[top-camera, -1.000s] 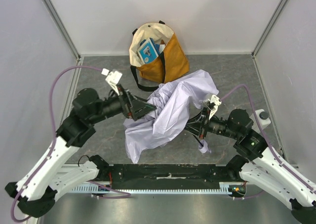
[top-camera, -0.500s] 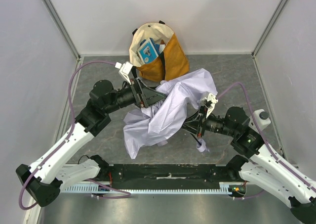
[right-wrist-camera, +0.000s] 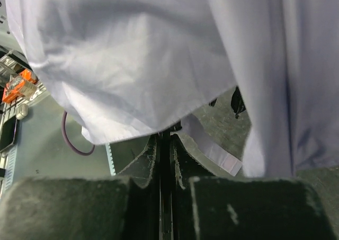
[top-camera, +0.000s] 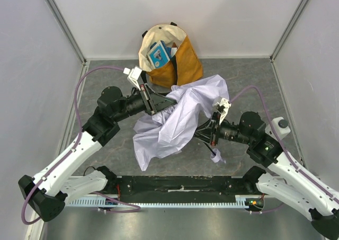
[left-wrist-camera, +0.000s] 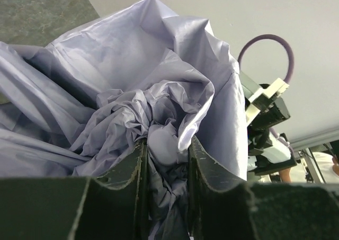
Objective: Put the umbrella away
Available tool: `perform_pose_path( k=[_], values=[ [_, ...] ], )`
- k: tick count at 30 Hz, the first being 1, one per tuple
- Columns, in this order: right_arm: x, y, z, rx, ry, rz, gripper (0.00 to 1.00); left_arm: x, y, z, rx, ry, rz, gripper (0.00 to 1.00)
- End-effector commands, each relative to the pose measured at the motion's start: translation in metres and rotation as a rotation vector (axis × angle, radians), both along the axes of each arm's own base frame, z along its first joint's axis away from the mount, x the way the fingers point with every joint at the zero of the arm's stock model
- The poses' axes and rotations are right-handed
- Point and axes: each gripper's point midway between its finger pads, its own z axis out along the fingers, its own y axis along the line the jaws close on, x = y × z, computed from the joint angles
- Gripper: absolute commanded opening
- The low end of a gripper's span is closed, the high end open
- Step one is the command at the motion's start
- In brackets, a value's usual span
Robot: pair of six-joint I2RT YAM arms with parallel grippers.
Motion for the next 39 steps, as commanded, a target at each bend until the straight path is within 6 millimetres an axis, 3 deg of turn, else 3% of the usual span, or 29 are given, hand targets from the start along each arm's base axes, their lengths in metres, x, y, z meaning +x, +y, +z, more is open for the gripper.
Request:
perform_pose_path(
  k=[1, 3, 7, 10, 13, 17, 20, 25, 27, 32, 39],
  values=[
    [0.018, -0.006, 0.020, -0.067, 0.031, -0.110, 0.33, 0.010, 0.012, 0.018, -0.002, -0.047, 0.097, 0.02],
    [0.030, -0.019, 0.002, -0.187, 0.111, -0.212, 0.54, 0.019, 0.019, 0.018, 0.025, -0.025, 0.162, 0.02],
    [0.032, -0.054, -0.028, -0.413, 0.235, -0.356, 0.70, 0.040, 0.034, 0.009, 0.100, 0.056, 0.297, 0.02],
    [0.035, -0.076, -0.017, -0.457, 0.228, -0.454, 0.75, 0.054, 0.043, 0.003, 0.116, 0.119, 0.367, 0.02],
    [0.038, -0.080, 0.009, -0.449, 0.174, -0.469, 0.78, 0.062, 0.041, -0.005, 0.110, 0.194, 0.345, 0.02],
    [0.047, -0.043, 0.072, -0.316, -0.002, -0.315, 0.84, 0.065, 0.032, -0.017, 0.097, 0.265, 0.267, 0.02],
    [0.057, -0.005, 0.083, -0.303, -0.097, -0.143, 0.85, 0.068, 0.028, -0.019, 0.069, 0.289, 0.231, 0.02],
    [0.074, 0.036, 0.077, -0.270, -0.163, -0.015, 0.91, 0.072, 0.024, -0.019, 0.034, 0.338, 0.192, 0.02],
    [0.069, 0.051, 0.077, -0.242, -0.170, 0.052, 0.98, 0.073, 0.024, -0.020, 0.031, 0.346, 0.193, 0.02],
    [0.063, 0.088, 0.055, -0.296, -0.192, 0.107, 0.98, 0.072, 0.018, -0.028, 0.031, 0.396, 0.153, 0.02],
    [0.060, 0.108, 0.021, -0.409, -0.213, 0.057, 0.98, 0.069, 0.018, -0.024, 0.015, 0.434, 0.145, 0.02]
  ],
)
